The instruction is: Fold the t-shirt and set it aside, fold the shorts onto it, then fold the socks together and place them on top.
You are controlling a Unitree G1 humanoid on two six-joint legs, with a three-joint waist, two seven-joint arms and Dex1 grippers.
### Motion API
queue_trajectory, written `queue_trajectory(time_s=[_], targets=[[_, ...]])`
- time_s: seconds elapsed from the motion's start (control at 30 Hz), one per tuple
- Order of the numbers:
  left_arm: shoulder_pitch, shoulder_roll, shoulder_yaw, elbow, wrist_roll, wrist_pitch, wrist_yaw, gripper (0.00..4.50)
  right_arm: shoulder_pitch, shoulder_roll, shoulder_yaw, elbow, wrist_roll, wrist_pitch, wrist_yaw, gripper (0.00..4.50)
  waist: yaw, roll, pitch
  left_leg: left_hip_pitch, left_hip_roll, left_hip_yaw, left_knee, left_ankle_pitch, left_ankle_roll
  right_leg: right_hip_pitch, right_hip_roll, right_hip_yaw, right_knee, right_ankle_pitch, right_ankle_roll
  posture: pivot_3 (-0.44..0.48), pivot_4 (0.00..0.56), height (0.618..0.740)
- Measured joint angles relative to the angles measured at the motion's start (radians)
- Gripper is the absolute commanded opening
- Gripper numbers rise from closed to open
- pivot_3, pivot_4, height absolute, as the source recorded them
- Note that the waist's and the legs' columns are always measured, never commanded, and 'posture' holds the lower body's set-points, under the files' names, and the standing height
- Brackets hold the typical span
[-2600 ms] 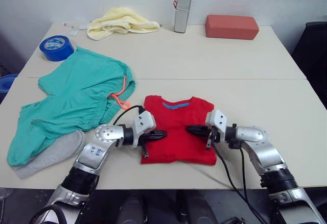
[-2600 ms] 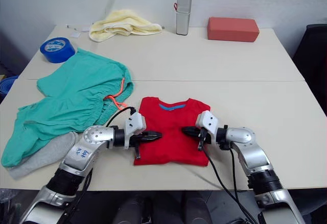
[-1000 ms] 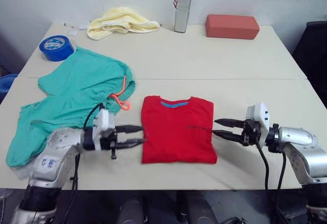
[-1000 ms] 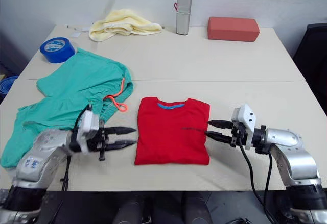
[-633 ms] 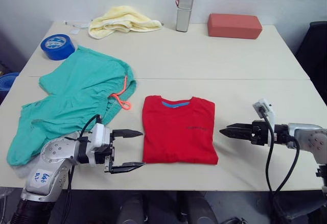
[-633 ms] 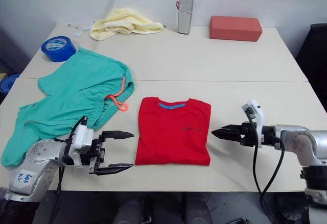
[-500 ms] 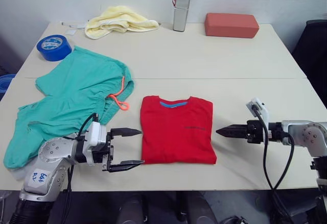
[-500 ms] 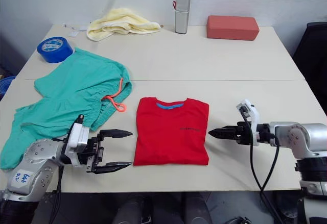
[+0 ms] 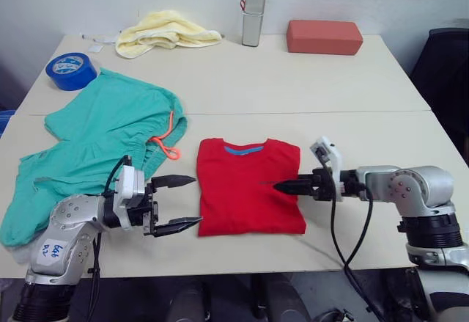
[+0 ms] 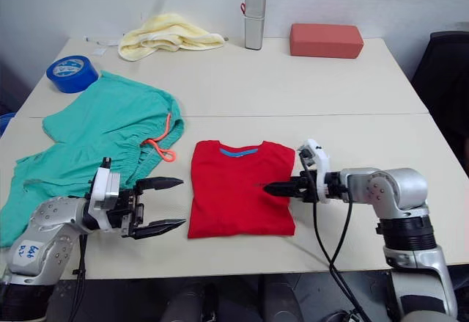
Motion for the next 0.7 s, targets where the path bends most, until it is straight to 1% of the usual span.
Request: queue_trajectory(time_s=[0.07,0.1,0.17,0.27,0.4,0.43,0.53,0.7], targets=[[-0.006,-0.006,-0.001,0.003,0.001,-0.003,0.002,4.5,0.002,0.011,0.02,-0.028,-0.022,-0.007,-0.026,3.88,0.0,0.0,0.0,0.0,0.0,0.0,0.0,0.0,0.0,0.0,0.0,0.0,0.0,0.0,0.0,0.0,0.15,0.74],[-0.01,-0.013,-0.001,0.011,0.002,-0.008,0.003,4.5,0.007,0.012,0.041,-0.041,-0.045,-0.023,-0.043,3.55,0.0,-0.001,0.0,0.0,0.0,0.0,0.0,0.0,0.0,0.0,0.0,0.0,0.0,0.0,0.0,0.0,0.15,0.74],[-0.026,-0.025,-0.006,0.034,0.004,-0.012,0.005,4.5,0.019,0.027,0.069,-0.055,-0.085,-0.06,-0.069,2.85,-0.001,-0.005,-0.003,0.001,0.0,0.0,-0.001,0.0,0.0,0.001,0.0,0.0,0.0,0.0,0.0,0.0,0.15,0.74],[-0.041,-0.032,-0.01,0.039,0.008,-0.019,0.007,4.5,0.03,0.047,0.075,-0.054,-0.126,-0.101,-0.097,1.74,-0.003,-0.012,-0.008,0.003,0.001,0.0,-0.001,0.0,0.0,0.002,0.0,0.0,0.0,0.0,-0.001,0.0,0.15,0.74],[-0.055,-0.04,-0.027,0.043,0.018,-0.022,0.014,4.5,0.034,0.034,0.076,-0.037,-0.145,-0.121,-0.088,0.29,0.001,-0.012,-0.009,0.003,0.001,0.0,-0.002,0.0,0.0,0.002,0.0,0.0,-0.001,0.0,-0.002,0.0,0.15,0.74],[-0.058,-0.042,-0.03,0.044,0.02,-0.023,0.014,4.5,0.035,0.025,0.077,-0.036,-0.143,-0.122,-0.074,0.02,0.004,-0.012,-0.009,0.003,0.0,0.0,-0.003,0.0,0.0,0.002,0.0,0.0,-0.001,0.0,-0.002,0.0,0.15,0.74],[-0.075,-0.049,-0.036,0.061,0.026,-0.03,0.016,4.5,0.034,-0.028,0.083,-0.025,-0.14,-0.136,-0.016,0.02,0.009,-0.01,-0.008,0.002,0.0,0.0,-0.004,0.0,0.0,0.001,-0.001,-0.001,-0.003,0.0,-0.002,0.0,0.15,0.74],[-0.08,-0.05,-0.036,0.078,0.035,-0.036,0.016,4.5,0.034,-0.147,0.083,0.032,-0.136,-0.157,0.094,0.02,0.034,-0.008,-0.007,-0.002,-0.002,-0.001,-0.004,0.0,0.0,0.001,-0.002,-0.004,-0.009,0.0,-0.001,0.0,0.15,0.74]])
